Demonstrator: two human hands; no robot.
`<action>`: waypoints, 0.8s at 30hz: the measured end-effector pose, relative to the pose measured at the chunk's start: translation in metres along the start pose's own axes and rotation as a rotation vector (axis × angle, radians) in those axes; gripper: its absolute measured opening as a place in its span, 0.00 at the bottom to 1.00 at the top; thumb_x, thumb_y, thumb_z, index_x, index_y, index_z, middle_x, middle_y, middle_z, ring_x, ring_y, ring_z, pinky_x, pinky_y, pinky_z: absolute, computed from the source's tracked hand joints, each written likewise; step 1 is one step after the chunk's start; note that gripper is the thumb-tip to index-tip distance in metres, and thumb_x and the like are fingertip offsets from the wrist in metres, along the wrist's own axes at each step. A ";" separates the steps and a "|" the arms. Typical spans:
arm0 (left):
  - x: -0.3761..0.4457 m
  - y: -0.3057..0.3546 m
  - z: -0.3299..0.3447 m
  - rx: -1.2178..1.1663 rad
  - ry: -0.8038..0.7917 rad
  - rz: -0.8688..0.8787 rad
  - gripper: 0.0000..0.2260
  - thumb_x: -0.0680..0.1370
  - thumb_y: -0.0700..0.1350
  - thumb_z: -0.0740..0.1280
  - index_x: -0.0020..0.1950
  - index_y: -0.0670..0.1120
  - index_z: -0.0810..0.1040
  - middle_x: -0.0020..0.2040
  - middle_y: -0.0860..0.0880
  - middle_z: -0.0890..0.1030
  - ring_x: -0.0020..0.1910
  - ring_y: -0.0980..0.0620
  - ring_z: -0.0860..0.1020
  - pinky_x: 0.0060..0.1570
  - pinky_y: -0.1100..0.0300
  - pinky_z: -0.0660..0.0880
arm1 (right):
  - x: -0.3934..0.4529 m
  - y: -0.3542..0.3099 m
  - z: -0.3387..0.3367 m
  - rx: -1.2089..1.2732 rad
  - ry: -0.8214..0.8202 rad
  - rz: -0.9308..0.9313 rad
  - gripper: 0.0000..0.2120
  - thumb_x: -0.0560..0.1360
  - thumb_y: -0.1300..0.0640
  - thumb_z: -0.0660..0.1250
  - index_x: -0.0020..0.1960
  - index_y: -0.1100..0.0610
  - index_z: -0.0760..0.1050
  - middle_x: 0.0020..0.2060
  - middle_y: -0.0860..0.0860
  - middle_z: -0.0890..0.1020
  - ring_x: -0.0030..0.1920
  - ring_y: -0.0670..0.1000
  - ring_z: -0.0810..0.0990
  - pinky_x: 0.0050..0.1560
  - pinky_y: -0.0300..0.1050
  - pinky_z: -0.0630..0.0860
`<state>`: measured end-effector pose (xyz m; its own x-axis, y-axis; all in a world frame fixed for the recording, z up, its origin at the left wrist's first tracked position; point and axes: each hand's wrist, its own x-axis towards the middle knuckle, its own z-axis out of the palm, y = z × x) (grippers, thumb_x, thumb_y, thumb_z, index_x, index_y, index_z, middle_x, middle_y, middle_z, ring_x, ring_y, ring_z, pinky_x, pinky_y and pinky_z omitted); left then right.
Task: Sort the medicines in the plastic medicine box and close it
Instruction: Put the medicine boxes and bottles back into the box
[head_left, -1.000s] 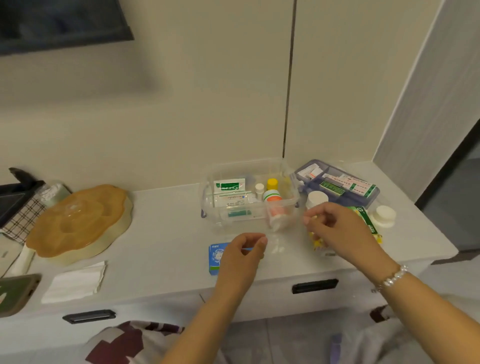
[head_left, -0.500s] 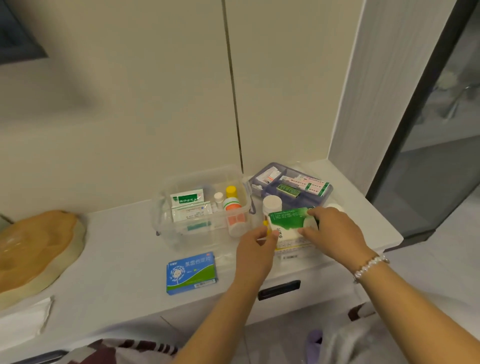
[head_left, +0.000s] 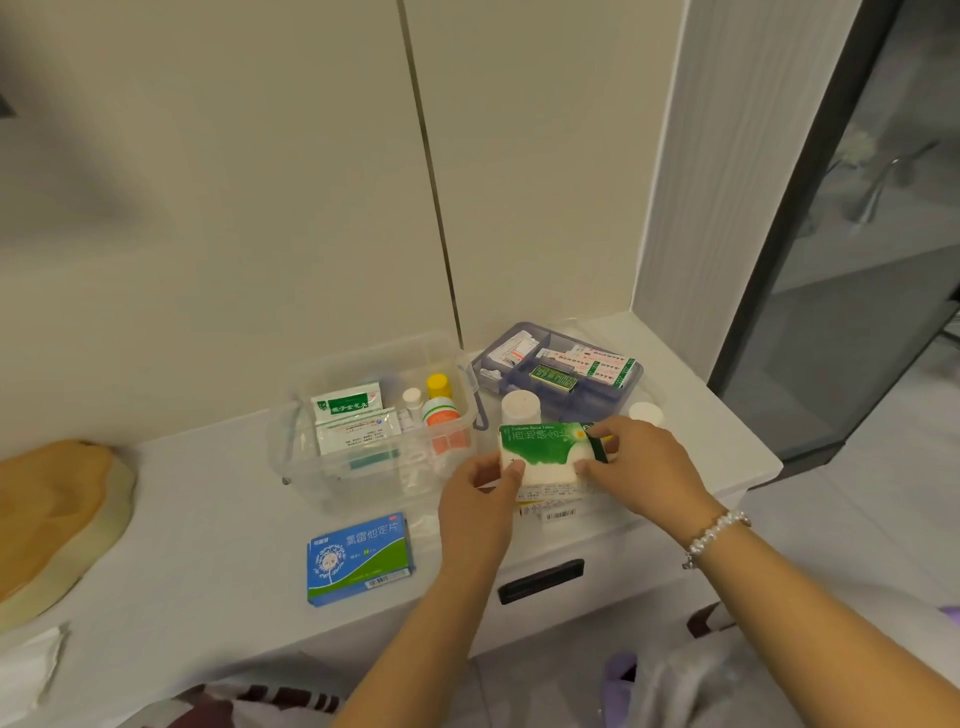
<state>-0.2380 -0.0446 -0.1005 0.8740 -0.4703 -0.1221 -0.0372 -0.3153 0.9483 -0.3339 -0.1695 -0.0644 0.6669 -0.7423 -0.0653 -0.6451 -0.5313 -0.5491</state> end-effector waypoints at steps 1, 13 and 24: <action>0.000 0.000 -0.003 -0.011 0.004 -0.013 0.11 0.75 0.48 0.67 0.54 0.46 0.77 0.50 0.49 0.81 0.49 0.51 0.79 0.49 0.56 0.79 | 0.000 0.000 0.000 0.041 -0.014 0.018 0.19 0.70 0.51 0.70 0.59 0.52 0.74 0.50 0.51 0.81 0.44 0.50 0.77 0.42 0.41 0.71; 0.000 -0.013 -0.041 -0.272 -0.195 -0.297 0.06 0.77 0.40 0.64 0.53 0.43 0.77 0.46 0.47 0.83 0.46 0.51 0.81 0.36 0.63 0.81 | 0.001 0.015 -0.001 0.016 -0.046 0.115 0.18 0.74 0.52 0.65 0.62 0.57 0.74 0.51 0.53 0.81 0.47 0.51 0.77 0.46 0.41 0.70; 0.011 -0.020 -0.037 -0.545 -0.367 -0.403 0.09 0.80 0.38 0.56 0.54 0.42 0.75 0.49 0.45 0.82 0.48 0.49 0.80 0.39 0.57 0.79 | 0.002 0.027 -0.002 -0.086 -0.002 0.172 0.11 0.74 0.51 0.64 0.44 0.58 0.80 0.39 0.54 0.82 0.38 0.54 0.79 0.39 0.46 0.75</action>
<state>-0.2097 -0.0132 -0.1097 0.5493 -0.6782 -0.4882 0.5774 -0.1143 0.8084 -0.3506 -0.1863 -0.0773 0.5448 -0.8244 -0.1533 -0.7790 -0.4299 -0.4564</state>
